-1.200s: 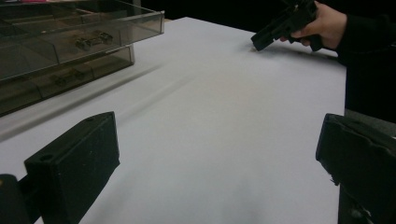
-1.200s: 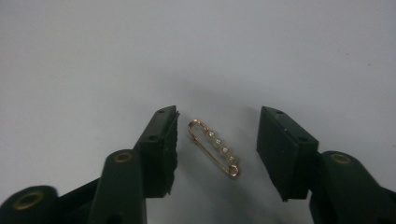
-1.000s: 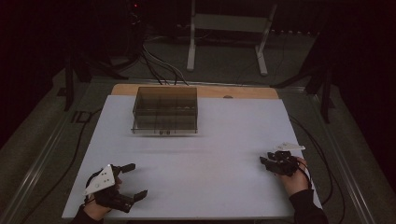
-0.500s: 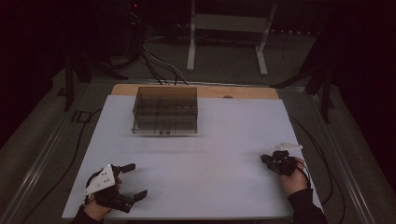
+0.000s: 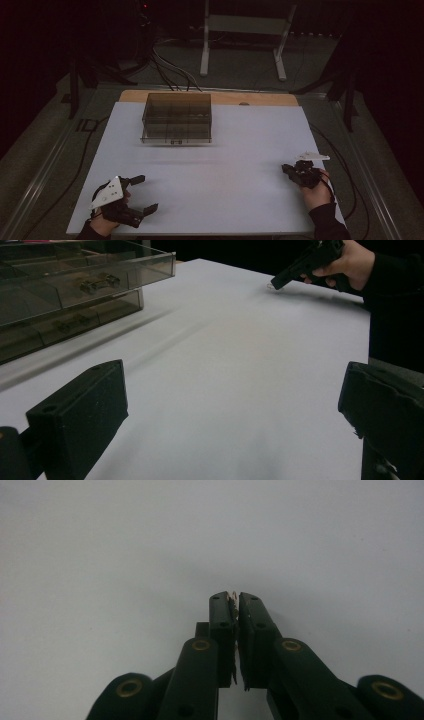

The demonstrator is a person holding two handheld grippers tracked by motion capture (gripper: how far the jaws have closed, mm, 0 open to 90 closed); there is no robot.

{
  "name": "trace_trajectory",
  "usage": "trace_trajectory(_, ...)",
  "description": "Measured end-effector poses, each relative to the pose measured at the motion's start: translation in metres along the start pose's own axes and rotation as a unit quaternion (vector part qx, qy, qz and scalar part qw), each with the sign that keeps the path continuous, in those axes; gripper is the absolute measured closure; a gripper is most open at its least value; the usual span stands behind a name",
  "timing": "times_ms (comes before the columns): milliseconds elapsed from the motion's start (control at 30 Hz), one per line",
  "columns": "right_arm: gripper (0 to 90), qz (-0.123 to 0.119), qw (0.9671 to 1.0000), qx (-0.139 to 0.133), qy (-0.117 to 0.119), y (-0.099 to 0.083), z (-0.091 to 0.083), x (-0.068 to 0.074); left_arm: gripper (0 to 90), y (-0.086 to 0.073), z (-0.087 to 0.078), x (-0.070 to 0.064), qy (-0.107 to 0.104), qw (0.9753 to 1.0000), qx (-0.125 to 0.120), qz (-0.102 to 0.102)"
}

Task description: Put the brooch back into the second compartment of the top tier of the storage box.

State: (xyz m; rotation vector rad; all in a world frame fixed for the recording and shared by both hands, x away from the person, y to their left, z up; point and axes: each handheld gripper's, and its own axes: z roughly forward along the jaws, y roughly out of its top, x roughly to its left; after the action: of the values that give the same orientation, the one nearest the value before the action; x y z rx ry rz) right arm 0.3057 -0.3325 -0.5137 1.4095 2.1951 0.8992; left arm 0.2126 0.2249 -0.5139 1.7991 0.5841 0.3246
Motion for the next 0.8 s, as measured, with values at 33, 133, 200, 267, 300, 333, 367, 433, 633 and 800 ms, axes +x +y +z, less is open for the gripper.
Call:
trace_trajectory(33, 85.5, 0.002, 1.0, 0.0, 0.001, 0.0, 0.0, 0.0, 0.6, 0.0, 0.0, 0.0, 0.0, 1.0, 0.0, 0.0)
trace_trajectory(133, 85.5, 0.001, 1.0, 0.003, 0.005, 0.0, 0.0, 0.001, 0.6, 0.0, 0.0, 0.0, 0.0, 1.0, 0.0, 0.001)
trace_trajectory(200, 85.5, 0.002, 1.0, 0.005, 0.008, 0.0, 0.0, 0.001, 0.6, 0.0, 0.0, 0.0, 0.0, 1.0, 0.001, 0.0)
trace_trajectory(267, 85.5, -0.003, 0.9999, 0.009, 0.011, 0.001, 0.0, 0.003, 0.6, 0.0, 0.001, 0.0, -0.001, 1.0, 0.001, -0.001)
trace_trajectory(300, 85.5, -0.001, 0.9999, 0.01, 0.012, 0.001, 0.0, 0.004, 0.6, 0.0, 0.001, 0.0, -0.001, 1.0, 0.0, -0.002)
trace_trajectory(333, 85.5, 0.0, 0.9999, 0.009, 0.013, 0.001, -0.001, 0.005, 0.5, -0.001, 0.001, 0.0, -0.002, 1.0, -0.001, -0.003)
trace_trajectory(367, 85.5, 0.0, 0.9998, 0.009, 0.015, 0.002, -0.001, 0.006, 0.6, -0.001, 0.001, 0.0, -0.002, 1.0, 0.0, -0.003)
trace_trajectory(433, 85.5, -0.006, 0.9998, 0.01, 0.015, 0.003, -0.002, 0.008, 0.6, -0.001, 0.002, 0.0, -0.002, 1.0, 0.002, -0.001)
trace_trajectory(633, 85.5, -0.011, 0.9997, 0.01, 0.019, 0.006, -0.004, 0.013, 0.6, -0.001, 0.001, 0.0, -0.001, 1.0, 0.002, -0.001)
trace_trajectory(800, 85.5, -0.016, 0.9995, 0.012, 0.023, 0.009, -0.004, 0.017, 0.6, -0.001, 0.001, 0.001, -0.001, 1.0, 0.0, -0.003)
